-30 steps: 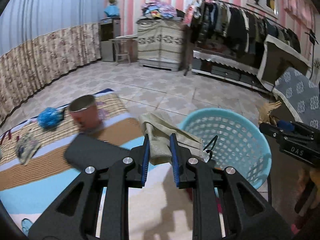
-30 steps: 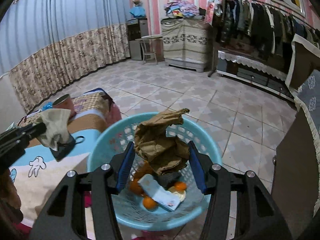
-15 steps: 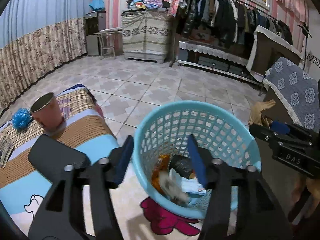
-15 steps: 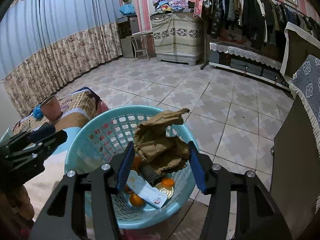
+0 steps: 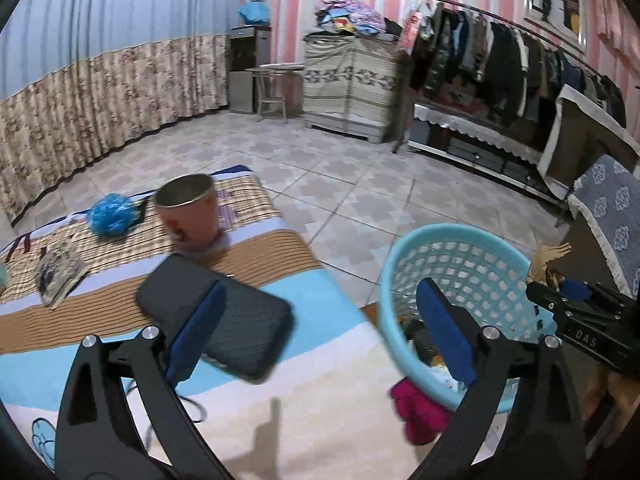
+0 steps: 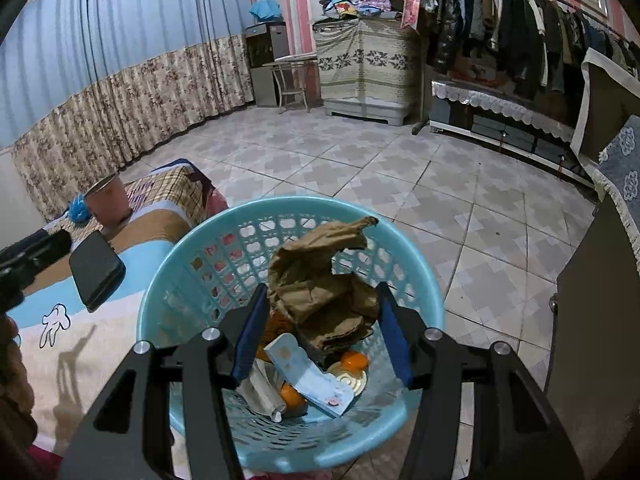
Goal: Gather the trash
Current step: 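Move the left tool to the printed snack bag, grasp and lift it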
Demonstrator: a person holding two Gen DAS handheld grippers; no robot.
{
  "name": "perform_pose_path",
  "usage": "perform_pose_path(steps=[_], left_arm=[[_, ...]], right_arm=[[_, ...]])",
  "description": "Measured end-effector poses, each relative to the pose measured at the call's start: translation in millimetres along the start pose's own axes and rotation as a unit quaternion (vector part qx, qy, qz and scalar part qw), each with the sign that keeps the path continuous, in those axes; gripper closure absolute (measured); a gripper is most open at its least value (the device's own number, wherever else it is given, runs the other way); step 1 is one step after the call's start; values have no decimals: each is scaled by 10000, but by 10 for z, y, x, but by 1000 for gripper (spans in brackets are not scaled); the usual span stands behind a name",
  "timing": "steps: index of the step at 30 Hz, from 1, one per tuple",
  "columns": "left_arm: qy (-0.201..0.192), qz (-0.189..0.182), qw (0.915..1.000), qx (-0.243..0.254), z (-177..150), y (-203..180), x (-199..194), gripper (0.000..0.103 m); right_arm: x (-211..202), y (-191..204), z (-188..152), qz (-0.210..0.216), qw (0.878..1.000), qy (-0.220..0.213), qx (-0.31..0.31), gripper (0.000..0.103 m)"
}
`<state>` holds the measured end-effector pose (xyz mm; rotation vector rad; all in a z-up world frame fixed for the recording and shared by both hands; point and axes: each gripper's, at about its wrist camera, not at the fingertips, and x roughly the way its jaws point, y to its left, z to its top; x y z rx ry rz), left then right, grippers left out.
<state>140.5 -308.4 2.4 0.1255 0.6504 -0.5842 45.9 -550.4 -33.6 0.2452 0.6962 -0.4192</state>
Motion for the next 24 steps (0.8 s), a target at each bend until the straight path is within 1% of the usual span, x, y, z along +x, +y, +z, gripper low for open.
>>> perform_pose_path(steps=[2, 3, 4, 5, 6, 8, 11, 14, 18, 21, 23, 24], left_arm=[[-21, 72, 10000, -41, -4, 122, -39, 10], [-33, 105, 9999, -57, -2, 168, -56, 10], [-52, 153, 9998, -84, -6, 242, -84, 10], [-73, 204, 9997, -121, -16, 323, -120, 9], [-82, 238, 9996, -148, -22, 367, -138, 8], [-100, 375, 9989, -264, -49, 534, -194, 6], [-79, 535, 9979, -348, -93, 788, -273, 6], [-98, 851, 9955, -400, -144, 1060, -376, 5], [-34, 1132, 9918, -588, -234, 1517, -497, 5], [-12, 1326, 9886, -716, -295, 1848, -586, 6], [-13, 1577, 9847, -745, -327, 2132, -635, 6], [-15, 1658, 9833, -755, -327, 2211, -640, 5]], right_arm=[[51, 80, 10, -25, 10000, 33, -54, 48], [63, 89, 18, -34, 10000, 45, -62, 45], [89, 115, 20, -50, 9999, 85, -69, 37], [98, 135, 30, -66, 9999, 114, -69, 32], [110, 157, 26, -115, 9998, 131, -69, 30], [117, 184, 16, -188, 9997, 146, -52, 23], [97, 258, -11, -192, 9997, 124, 6, 17], [57, 421, -9, -182, 9998, 51, -41, 13], [-49, 824, 15, 20, 9996, -158, -214, 9], [-163, 1252, 48, 256, 9979, -405, -441, 8], [-218, 1572, 91, 459, 9959, -510, -590, 7], [-239, 1770, 130, 595, 9944, -553, -672, 7]])
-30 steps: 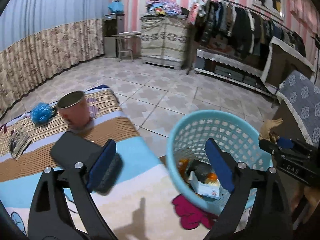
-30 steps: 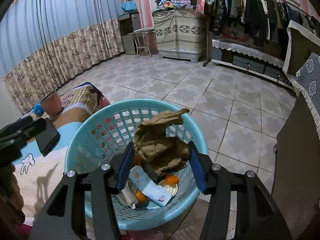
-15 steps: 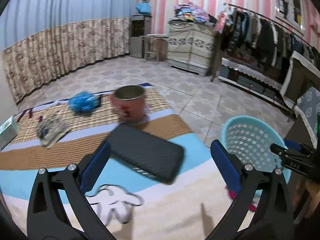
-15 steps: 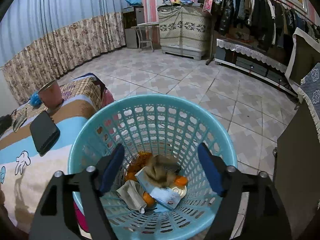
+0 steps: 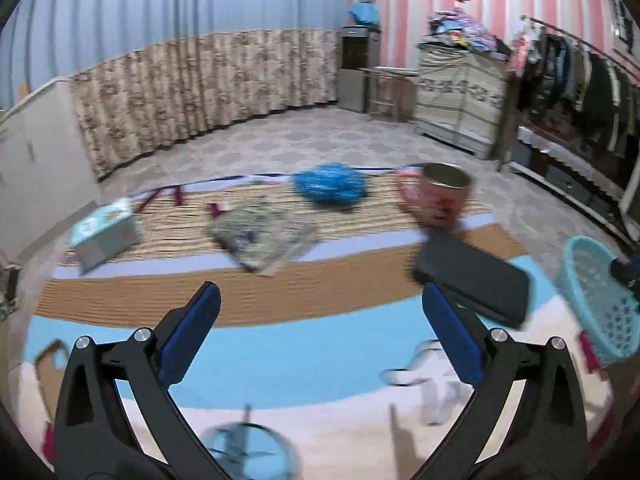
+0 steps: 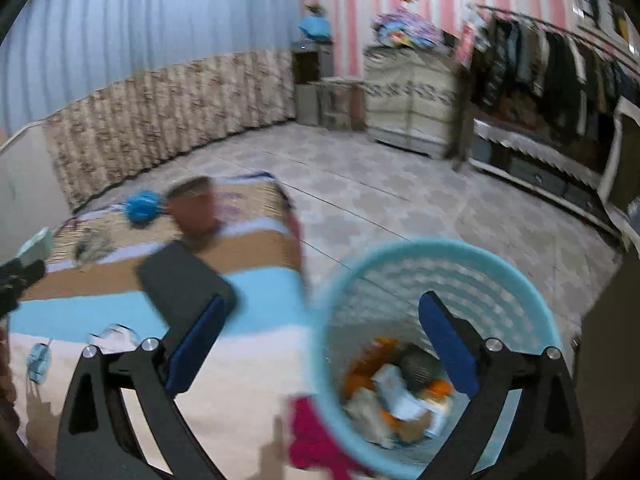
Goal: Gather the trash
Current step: 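Move the left tool to the printed snack bag, grasp and lift it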
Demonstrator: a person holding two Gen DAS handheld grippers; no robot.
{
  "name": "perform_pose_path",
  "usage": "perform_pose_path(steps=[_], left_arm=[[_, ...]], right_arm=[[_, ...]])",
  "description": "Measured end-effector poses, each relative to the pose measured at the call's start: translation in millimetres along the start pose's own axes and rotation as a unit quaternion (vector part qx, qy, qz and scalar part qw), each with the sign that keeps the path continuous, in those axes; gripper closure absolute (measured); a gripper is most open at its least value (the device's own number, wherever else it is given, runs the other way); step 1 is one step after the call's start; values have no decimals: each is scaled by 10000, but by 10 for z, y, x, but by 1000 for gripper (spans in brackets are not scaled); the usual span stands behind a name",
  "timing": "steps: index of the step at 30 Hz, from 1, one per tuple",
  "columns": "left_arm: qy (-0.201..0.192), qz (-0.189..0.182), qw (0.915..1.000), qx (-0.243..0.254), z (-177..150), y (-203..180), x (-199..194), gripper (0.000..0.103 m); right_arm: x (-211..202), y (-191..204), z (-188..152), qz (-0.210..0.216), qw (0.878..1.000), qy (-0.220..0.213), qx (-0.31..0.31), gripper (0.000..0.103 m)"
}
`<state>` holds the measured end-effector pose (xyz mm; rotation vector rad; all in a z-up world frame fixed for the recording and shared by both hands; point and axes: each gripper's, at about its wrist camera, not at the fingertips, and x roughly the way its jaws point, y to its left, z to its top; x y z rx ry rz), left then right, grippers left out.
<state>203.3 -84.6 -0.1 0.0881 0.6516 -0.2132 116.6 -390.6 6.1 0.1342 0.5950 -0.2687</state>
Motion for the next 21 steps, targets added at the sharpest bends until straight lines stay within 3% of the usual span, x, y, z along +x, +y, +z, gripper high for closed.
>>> perform_pose_path(steps=[5, 9, 15, 21], left_arm=[[10, 152, 9989, -454, 45, 536, 117, 5], [178, 177, 9981, -564, 0, 700, 266, 6], [379, 265, 9981, -414, 32, 699, 550, 6], [481, 262, 9981, -265, 121, 532, 870, 7]], right_arm=[[131, 655, 258, 371, 9990, -31, -254, 6], [337, 1043, 379, 542, 9980, 38, -313, 6], [637, 1301, 308, 542, 9973, 141, -482, 6], [916, 1232, 245, 404, 9972, 411, -476, 6]])
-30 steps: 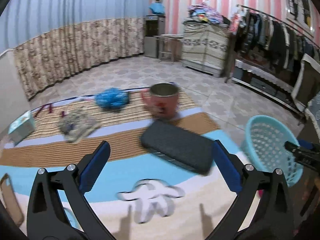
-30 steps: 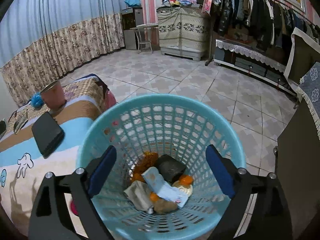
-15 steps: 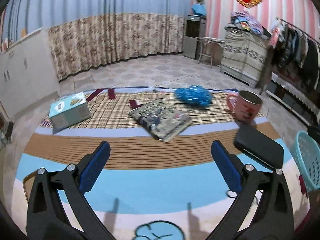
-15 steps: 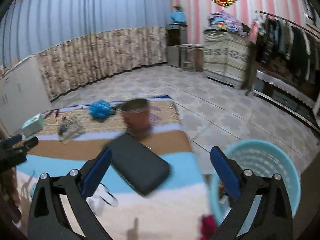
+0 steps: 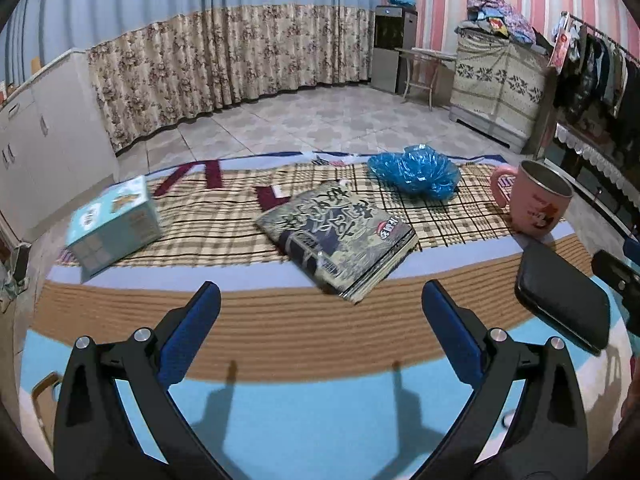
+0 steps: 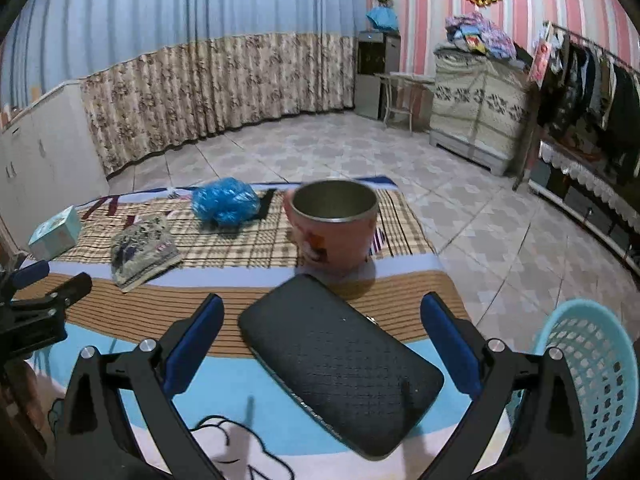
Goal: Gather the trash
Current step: 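Move the left tool to the printed snack bag, grasp and lift it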
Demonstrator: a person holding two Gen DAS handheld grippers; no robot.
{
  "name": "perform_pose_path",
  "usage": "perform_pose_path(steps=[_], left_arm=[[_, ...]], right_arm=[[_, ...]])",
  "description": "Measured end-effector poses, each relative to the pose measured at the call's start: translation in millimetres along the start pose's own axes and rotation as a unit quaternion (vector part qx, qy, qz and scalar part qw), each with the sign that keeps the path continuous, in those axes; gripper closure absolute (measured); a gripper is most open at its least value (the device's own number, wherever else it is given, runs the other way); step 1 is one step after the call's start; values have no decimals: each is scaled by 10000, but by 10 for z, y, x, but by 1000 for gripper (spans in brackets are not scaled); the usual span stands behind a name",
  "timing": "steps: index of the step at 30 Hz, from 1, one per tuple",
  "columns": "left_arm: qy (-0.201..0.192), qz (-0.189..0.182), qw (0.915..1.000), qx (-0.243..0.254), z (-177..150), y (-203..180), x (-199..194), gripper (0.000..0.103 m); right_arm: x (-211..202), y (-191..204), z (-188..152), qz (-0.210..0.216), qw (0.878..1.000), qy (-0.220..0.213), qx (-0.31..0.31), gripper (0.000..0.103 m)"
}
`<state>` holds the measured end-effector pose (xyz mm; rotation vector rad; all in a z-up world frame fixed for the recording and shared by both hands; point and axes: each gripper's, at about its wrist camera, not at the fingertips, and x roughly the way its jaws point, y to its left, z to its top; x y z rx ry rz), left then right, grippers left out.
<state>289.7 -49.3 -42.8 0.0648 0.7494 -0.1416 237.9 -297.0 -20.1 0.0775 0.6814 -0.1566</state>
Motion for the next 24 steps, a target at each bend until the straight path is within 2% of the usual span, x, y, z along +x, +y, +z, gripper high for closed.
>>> perform_pose_path(steps=[5, 11, 14, 17, 19, 24], left_arm=[[246, -63, 9996, 110, 92, -181, 316, 12], [520, 42, 9980, 350, 156, -332, 592, 17], [748, -5, 9967, 318, 160, -351, 708, 18], [860, -51, 9958, 295, 159, -360, 755, 24], [852, -79, 9958, 325, 168, -375, 754, 36], [809, -247, 9956, 410, 180, -385, 744, 60]], right_arm=[[85, -116, 62, -209, 9998, -15, -18, 6], [135, -238, 85, -140, 9996, 25, 225, 6], [153, -285, 87, -66, 9993, 49, 376, 6], [170, -277, 78, -37, 9992, 64, 395, 6], [176, -272, 76, -26, 9992, 67, 391, 6], [199, -228, 63, 36, 9992, 92, 376, 6]])
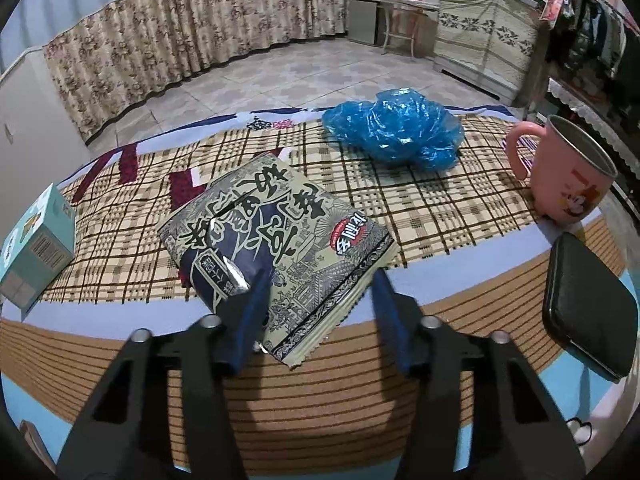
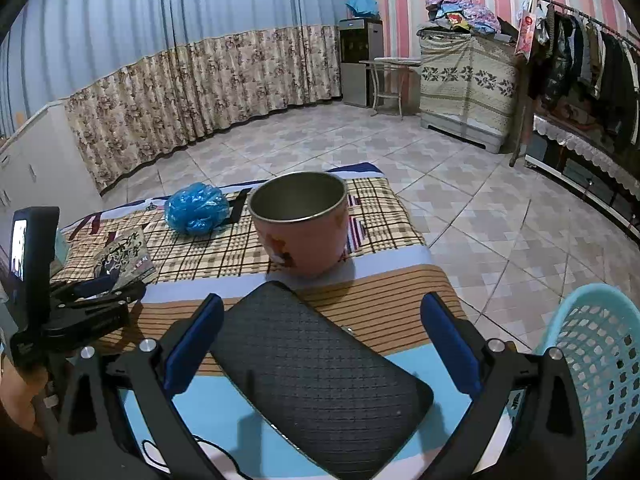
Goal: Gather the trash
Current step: 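Move the left tool to the printed snack bag, grasp and lift it, then hold the snack bag in the left tool while the right tool grasps the blue plastic bag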
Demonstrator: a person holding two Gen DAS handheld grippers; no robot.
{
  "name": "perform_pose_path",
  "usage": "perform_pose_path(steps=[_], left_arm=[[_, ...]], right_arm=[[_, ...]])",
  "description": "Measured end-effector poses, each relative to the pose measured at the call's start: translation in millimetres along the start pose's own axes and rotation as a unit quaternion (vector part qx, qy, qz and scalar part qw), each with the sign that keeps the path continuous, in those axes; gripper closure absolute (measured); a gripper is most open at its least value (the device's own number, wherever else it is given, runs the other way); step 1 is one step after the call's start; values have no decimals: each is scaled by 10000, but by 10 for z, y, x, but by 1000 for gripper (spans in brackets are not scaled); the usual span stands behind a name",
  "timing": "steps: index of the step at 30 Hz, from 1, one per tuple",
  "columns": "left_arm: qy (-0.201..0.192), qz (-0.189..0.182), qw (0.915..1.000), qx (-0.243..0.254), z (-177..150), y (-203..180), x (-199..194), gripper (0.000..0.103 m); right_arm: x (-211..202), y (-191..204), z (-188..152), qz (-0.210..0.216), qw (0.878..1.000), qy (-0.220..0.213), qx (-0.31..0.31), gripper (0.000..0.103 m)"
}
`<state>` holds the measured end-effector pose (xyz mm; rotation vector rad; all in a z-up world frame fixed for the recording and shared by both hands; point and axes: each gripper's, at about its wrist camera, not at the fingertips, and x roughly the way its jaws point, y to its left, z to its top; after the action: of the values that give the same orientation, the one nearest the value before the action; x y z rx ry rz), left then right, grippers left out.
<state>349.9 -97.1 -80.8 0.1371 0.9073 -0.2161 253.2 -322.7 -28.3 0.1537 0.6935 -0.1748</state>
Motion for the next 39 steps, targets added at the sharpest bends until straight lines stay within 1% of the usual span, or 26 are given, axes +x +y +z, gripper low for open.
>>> perform_pose_path(steps=[1, 3, 7, 10, 12, 16, 18, 19, 21, 24, 25, 27, 28, 30, 31, 33, 35, 37, 38, 39], left_arm=[[-6, -34, 10000, 10, 1, 0, -4, 68], [-10, -76, 10000, -22, 2, 24, -25, 74], [-27, -168, 9998, -119, -3, 109, -72, 81], [-205, -177, 9995, -132, -47, 163, -271, 85], [-339, -162, 9992, -107, -71, 191, -429, 86], [-629, -2, 9980, -37, -137, 287, -813, 86], [-715, 84, 9974, -69, -172, 388, -948, 86], [-765, 166, 9968, -125, -208, 457, -1031, 86], [-828, 210, 9960, -262, -248, 603, -1119, 86], [-873, 310, 9950, -362, -258, 814, -1125, 86], [-864, 342, 9945, -479, -277, 923, -1096, 86], [-788, 231, 9937, -761, -293, 1110, -1018, 86], [-776, 251, 9933, -824, -305, 1179, -993, 86], [-794, 419, 9924, -840, -317, 1266, -976, 86], [-826, 518, 9913, -882, -326, 1345, -982, 86], [-859, 446, 9897, -1053, -341, 1470, -1000, 86], [-860, 396, 9887, -1166, -369, 1563, -992, 86], [-831, 448, 9886, -1175, -387, 1615, -962, 86], [-820, 495, 9886, -1165, -394, 1638, -941, 86], [-820, 518, 9884, -1173, -400, 1663, -939, 86]], right_arm=[[3, 7, -2, 5, 10000, 4, -10, 6], [16, 16, -3, 29, 10000, 24, -15, 7], [16, 25, -5, 82, 10000, 37, -24, 7], [20, 50, -16, 97, 9999, 20, -79, 7], [26, 85, -27, 104, 9999, 20, -134, 7], [29, 167, -56, 57, 9995, 14, -310, 7], [26, 223, -76, 62, 9990, 17, -431, 7], [19, 239, -81, 88, 9989, 19, -456, 7], [-11, 296, -88, 119, 9985, -7, -536, 7], [-52, 450, -75, 153, 9976, -81, -676, 7], [-50, 487, -67, 187, 9975, -76, -684, 7], [6, 677, -3, 276, 9965, -19, -795, 7], [29, 745, 37, 321, 9960, -7, -833, 7], [105, 927, 157, 431, 9953, -34, -870, 7], [172, 1037, 229, 452, 9948, -50, -910, 7], [368, 1254, 364, 390, 9934, 33, -1080, 7], [547, 1389, 445, 285, 9925, 60, -1190, 7], [776, 1494, 530, 120, 9922, 140, -1235, 7], [921, 1529, 574, 66, 9922, 247, -1218, 7], [989, 1534, 594, 28, 9923, 302, -1199, 8]])
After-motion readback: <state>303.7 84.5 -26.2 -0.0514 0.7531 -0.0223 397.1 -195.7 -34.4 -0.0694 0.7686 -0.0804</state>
